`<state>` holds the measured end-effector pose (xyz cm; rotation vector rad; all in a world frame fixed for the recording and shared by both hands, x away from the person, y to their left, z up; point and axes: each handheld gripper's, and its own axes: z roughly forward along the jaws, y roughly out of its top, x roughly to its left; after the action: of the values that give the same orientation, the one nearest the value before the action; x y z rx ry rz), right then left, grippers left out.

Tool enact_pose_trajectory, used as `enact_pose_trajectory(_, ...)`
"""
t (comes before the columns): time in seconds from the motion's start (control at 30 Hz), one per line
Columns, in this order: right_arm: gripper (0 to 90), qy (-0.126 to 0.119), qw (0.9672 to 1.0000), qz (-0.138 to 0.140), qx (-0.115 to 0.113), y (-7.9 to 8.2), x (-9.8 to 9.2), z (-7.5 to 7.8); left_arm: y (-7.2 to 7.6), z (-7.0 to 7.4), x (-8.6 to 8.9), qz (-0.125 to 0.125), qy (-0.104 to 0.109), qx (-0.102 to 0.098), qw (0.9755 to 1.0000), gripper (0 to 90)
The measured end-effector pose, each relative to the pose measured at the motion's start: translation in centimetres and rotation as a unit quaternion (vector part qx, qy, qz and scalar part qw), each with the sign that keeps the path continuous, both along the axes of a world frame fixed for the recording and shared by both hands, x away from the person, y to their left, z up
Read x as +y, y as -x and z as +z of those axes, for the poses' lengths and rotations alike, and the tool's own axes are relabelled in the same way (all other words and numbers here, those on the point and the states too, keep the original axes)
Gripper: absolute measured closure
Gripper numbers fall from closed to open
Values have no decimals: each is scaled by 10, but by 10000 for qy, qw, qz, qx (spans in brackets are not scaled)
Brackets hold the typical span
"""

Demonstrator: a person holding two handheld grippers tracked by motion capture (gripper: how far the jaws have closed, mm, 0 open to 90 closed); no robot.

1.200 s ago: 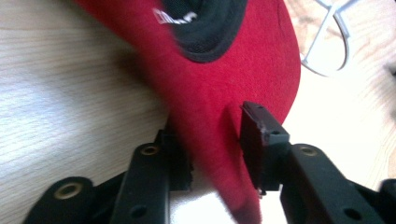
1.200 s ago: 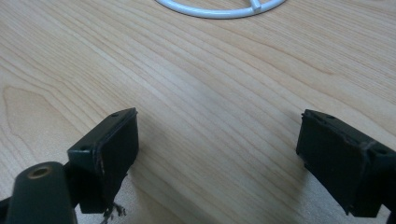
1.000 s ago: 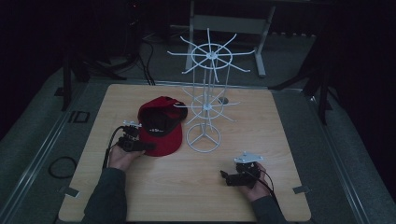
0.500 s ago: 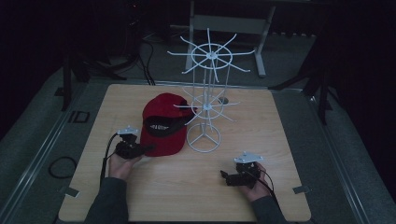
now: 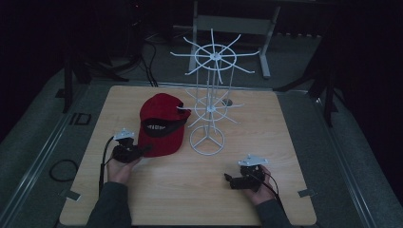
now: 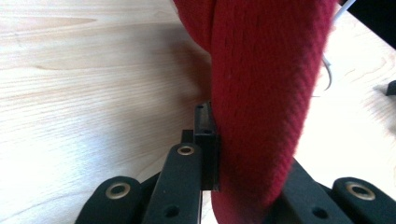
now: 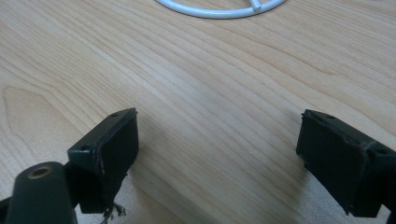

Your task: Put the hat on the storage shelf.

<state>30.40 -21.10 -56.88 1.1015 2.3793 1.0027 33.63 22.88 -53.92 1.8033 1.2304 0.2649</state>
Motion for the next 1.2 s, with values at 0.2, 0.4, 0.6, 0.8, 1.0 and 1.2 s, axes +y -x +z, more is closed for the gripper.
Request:
enact_pose_trajectory(0.2,128,7,10000,5,-3,0,0,0,3,8,6,241,101,-206,9994,859)
enact_pose_trajectory(0.4,128,10,10000,10,-8,0,0,0,8,15,11,485,212,-395,9978,860)
enact_pose_trajectory(0.6,128,10,10000,10,-7,0,0,0,11,22,14,622,257,-550,9962,859)
enact_pose_trajectory(0.8,128,11,10000,11,-8,0,0,0,14,27,15,707,274,-676,9948,860)
enact_pose_trajectory(1.0,128,8,10000,9,-7,0,0,0,16,31,14,792,320,-783,9933,859)
enact_pose_trajectory(1.2,128,10,10000,11,-7,0,0,0,19,37,15,836,300,-909,9919,860)
